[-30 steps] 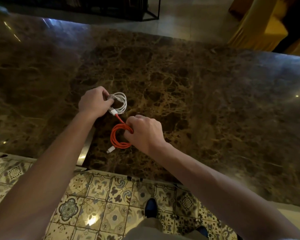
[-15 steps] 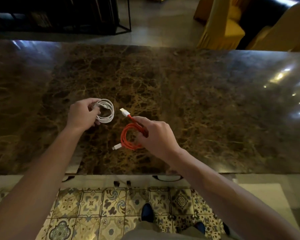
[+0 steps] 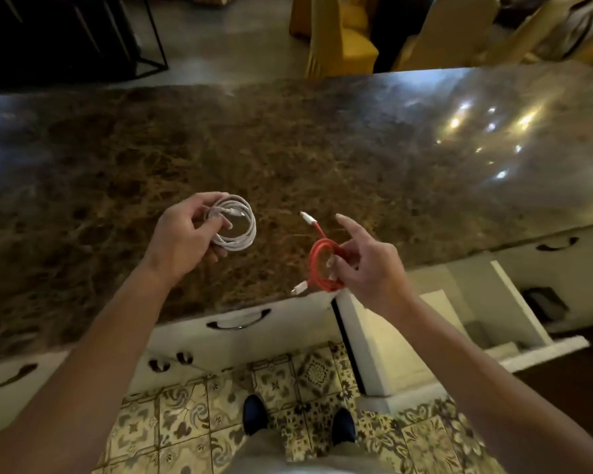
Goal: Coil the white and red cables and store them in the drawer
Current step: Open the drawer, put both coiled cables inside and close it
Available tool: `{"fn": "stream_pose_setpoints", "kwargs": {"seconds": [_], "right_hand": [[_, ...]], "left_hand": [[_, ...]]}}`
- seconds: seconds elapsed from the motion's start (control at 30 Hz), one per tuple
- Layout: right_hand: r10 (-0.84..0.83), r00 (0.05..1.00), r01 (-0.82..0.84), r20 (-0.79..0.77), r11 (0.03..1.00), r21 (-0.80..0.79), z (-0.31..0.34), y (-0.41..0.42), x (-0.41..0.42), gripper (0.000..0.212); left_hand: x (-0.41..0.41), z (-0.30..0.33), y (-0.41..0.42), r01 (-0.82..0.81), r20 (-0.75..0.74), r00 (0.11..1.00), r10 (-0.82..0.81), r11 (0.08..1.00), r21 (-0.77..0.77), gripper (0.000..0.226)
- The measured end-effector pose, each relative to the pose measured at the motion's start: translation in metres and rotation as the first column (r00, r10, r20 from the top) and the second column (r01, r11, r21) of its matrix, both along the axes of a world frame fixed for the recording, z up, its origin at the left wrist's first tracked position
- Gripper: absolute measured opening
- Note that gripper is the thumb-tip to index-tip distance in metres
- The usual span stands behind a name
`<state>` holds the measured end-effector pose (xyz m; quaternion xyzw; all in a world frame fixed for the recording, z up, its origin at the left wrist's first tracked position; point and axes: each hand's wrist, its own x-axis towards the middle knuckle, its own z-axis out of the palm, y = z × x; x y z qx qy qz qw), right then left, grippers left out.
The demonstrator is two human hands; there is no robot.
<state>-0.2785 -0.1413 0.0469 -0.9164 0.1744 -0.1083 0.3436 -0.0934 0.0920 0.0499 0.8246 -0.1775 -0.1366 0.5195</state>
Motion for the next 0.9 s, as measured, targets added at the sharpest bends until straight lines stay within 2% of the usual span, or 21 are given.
{"fn": "stream_pose_setpoints", "kwargs": {"seconds": [0.1,0.23,0.43,0.6,0.8,0.9], "right_hand": [[-0.001,0.996,0.002,0.093,1.000,-0.017,-0.009,-0.031,-0.036,0.046],[-0.005,0.991,-0.007,0.132,0.996,0.088,-0.018,-0.072,-0.085,0.040],[-0.060,0.989,0.044,0.137,0.992,0.114,-0.033,-0.137,-0.141,0.028],[-0.071,0.997,0.074,-0.030,0.987,0.143,-0.036,-0.181,-0.172,0.026],[-0.060,0.962,0.097,-0.266,0.987,0.128,-0.056,-0.219,-0.188,0.054],[-0.099,0.937,0.150,-0.336,0.980,0.129,-0.069,-0.231,-0.187,0.052]], "left_hand": [[-0.039,-0.005,-0.030,0.017,-0.035,0.999,-0.018,0.999,-0.027,0.029],[-0.088,-0.013,-0.073,0.024,-0.128,0.991,-0.032,0.998,-0.065,0.029],[-0.151,-0.014,-0.122,0.091,-0.299,0.946,-0.124,0.988,-0.122,0.024],[-0.198,-0.026,-0.157,0.139,-0.375,0.909,-0.180,0.981,-0.133,0.023],[-0.238,-0.057,-0.190,0.189,-0.481,0.847,-0.228,0.974,-0.129,0.023],[-0.238,-0.070,-0.205,0.244,-0.518,0.815,-0.259,0.965,-0.099,0.025]]}}
